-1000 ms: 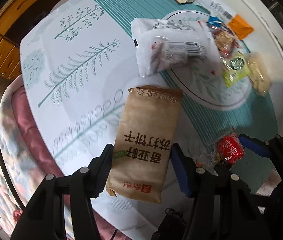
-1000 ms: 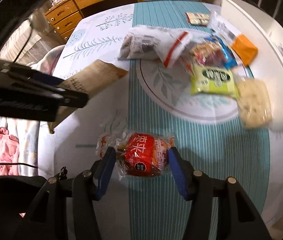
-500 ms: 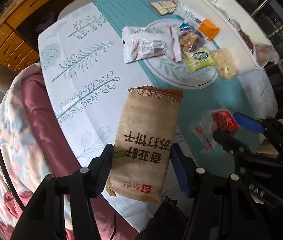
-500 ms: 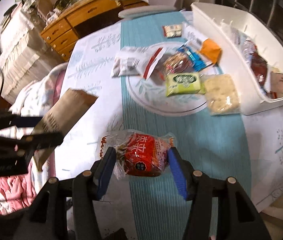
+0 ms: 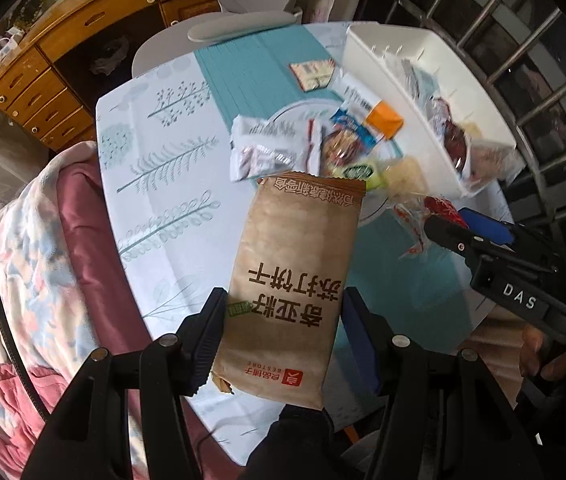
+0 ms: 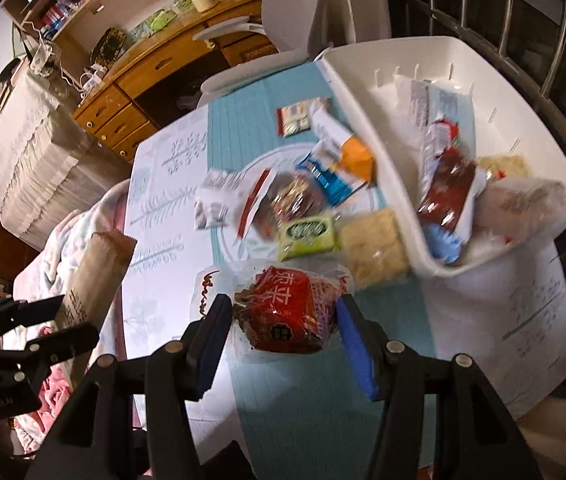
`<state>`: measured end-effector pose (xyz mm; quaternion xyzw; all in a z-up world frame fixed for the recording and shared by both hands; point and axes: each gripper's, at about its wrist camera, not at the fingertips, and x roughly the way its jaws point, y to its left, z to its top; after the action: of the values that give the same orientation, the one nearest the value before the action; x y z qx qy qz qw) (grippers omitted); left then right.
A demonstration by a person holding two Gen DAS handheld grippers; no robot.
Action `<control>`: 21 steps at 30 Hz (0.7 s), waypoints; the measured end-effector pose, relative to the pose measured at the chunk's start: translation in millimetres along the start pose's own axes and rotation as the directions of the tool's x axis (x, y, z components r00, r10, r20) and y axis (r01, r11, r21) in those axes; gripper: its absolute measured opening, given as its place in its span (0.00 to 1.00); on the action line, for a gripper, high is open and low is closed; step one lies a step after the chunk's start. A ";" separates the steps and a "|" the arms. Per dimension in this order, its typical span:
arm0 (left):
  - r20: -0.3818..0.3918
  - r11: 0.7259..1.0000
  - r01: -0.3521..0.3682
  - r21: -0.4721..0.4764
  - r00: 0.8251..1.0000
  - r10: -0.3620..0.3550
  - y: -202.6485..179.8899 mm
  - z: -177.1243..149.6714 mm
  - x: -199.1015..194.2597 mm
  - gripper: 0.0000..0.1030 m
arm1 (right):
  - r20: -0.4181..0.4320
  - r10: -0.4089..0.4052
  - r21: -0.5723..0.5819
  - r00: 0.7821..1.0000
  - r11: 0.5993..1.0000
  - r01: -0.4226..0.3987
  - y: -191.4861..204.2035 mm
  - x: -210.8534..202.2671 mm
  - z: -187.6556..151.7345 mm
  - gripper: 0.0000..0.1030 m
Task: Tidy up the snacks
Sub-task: 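Carry both packs into the white tray and open both grippers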
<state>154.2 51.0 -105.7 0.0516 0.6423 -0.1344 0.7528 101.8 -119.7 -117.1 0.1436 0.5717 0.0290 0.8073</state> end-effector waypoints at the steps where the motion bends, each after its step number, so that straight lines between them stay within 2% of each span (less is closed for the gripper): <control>1: 0.005 1.000 0.001 -0.008 1.000 -0.001 -5.4 4.1 -1.3 0.55 | -0.001 0.003 -0.001 1.000 1.000 -0.003 -5.8 -4.3 5.1 0.53; 11: 0.051 0.998 0.034 -0.056 0.998 -0.031 -77.3 52.1 -2.8 0.55 | -0.009 0.013 -0.044 1.000 0.999 -0.013 -75.1 -26.9 53.6 0.53; 21: 0.097 0.998 0.053 -0.037 0.994 -0.049 -163.0 107.5 9.2 0.55 | 0.032 0.025 -0.090 0.999 0.996 -0.022 -139.8 -46.0 97.4 0.53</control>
<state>214.2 -133.4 -81.0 0.0138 0.6090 -0.1431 0.7800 160.3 -282.6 -82.3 0.1147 0.5547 0.0618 0.8218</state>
